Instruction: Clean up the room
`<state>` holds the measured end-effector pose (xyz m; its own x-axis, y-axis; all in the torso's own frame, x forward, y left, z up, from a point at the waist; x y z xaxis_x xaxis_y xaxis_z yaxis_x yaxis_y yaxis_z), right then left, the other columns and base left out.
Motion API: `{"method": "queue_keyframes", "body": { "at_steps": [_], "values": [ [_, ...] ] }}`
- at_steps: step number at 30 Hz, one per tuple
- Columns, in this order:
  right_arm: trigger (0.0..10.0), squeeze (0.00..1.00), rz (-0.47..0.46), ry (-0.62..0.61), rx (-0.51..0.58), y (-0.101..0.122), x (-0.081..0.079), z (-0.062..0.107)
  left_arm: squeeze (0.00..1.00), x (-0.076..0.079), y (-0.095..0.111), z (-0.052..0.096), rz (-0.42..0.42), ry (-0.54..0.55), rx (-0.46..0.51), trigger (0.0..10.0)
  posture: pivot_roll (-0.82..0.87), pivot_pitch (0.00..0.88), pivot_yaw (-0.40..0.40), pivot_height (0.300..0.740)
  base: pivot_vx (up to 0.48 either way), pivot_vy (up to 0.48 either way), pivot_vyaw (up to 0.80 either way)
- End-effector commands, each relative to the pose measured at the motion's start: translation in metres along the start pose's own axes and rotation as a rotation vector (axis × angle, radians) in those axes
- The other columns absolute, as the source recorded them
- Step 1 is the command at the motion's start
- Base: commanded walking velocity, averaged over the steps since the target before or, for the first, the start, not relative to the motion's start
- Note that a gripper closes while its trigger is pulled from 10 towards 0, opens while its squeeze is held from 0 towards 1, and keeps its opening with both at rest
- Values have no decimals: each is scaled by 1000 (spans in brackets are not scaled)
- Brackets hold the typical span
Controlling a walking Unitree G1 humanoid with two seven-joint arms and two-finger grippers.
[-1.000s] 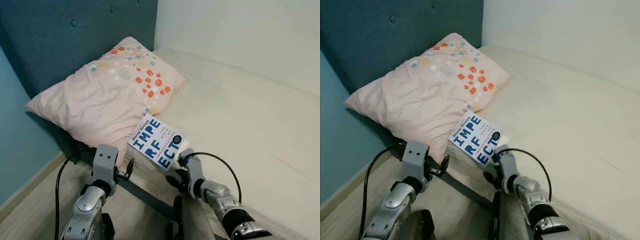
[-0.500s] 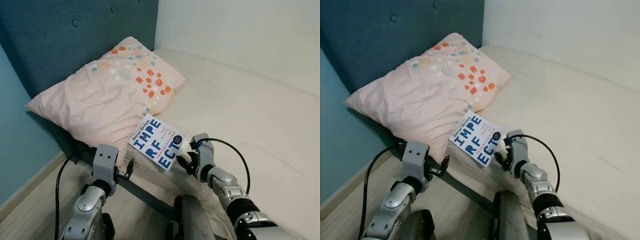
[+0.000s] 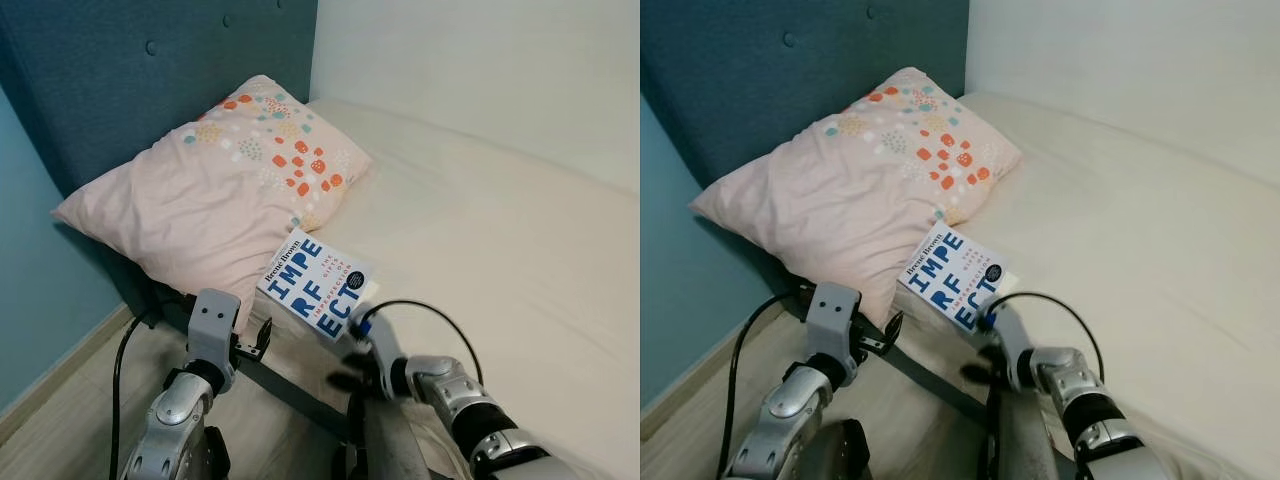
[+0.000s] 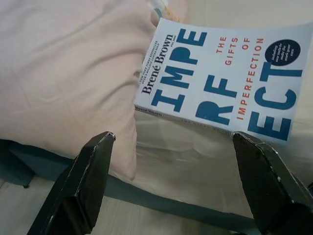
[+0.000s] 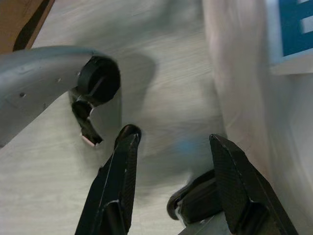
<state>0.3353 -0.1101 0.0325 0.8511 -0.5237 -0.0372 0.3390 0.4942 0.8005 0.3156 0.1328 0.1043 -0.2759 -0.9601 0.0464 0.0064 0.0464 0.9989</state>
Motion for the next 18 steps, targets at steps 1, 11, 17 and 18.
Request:
{"method": "queue_keyframes", "body": {
  "at_steps": [1,11,17,18],
  "values": [
    [10000,0,25,36,-30,-3,-2,3,0,3,-5,4,10,-15,-18,10000,38,214,-78,552,0,0,0],
    [1020,0,19,-108,125,31,-4,-21,0,-4,-2,3,-3,32,-1,10000,41,235,-83,552,0,0,0],
    [0,0,-47,-86,131,37,-11,-31,0,-7,-1,6,-11,38,-1,10000,50,246,-93,552,0,0,0],
    [0,0,-54,-87,130,38,-11,-31,0,-8,-1,6,-11,40,-1,10000,50,246,-93,552,0,0,0]
  ]
}}
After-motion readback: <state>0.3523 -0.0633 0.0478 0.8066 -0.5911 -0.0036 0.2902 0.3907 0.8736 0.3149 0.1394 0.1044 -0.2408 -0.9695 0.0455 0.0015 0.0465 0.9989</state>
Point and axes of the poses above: a point about 5 cm out from each wrist's last joint towards the gripper, its own z axis pointing back from the gripper into the wrist, its own y axis along the axis of the wrist's last joint, x = y × z, the point moved 3 cm from there along -z, pointing out of the wrist towards the gripper, and after that the axes turned 7 degrees about z, right-handed, at the moved point
